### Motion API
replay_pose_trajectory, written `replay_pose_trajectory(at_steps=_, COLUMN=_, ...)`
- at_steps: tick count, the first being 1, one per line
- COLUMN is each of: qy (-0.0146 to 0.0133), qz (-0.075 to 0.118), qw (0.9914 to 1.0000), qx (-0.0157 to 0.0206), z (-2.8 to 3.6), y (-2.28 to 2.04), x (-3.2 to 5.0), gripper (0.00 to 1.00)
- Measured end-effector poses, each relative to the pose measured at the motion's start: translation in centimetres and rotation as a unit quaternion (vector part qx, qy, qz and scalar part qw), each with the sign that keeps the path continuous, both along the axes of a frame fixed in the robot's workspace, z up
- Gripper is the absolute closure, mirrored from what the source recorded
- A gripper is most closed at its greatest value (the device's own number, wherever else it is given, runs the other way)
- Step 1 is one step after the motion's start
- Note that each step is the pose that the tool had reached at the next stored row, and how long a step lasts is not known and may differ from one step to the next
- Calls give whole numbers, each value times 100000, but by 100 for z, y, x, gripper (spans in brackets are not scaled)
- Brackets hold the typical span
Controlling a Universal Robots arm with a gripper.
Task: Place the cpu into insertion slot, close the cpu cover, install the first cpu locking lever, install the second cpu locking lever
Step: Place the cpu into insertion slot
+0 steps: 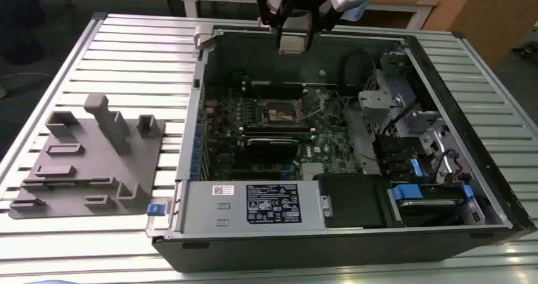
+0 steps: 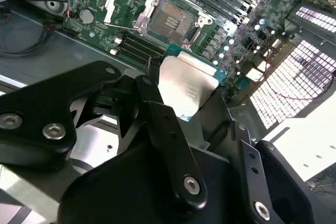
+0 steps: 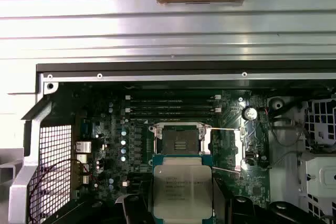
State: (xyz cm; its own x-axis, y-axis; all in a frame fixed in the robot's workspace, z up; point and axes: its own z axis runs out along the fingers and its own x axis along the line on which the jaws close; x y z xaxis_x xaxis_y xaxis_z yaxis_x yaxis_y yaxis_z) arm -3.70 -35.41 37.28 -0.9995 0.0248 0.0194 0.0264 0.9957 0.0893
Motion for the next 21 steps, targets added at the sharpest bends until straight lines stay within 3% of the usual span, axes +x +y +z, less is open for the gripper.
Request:
replay_pose_trajectory(at_steps=13, qy=-2, qz=0, qw=100000, qx=-3, z=-5, y=0, x=0, gripper=46)
replay_pose_trajectory(at_steps=21, qy=-2, qz=1, qw=100000, qx=-1, z=-118, y=0, x=0, gripper=46)
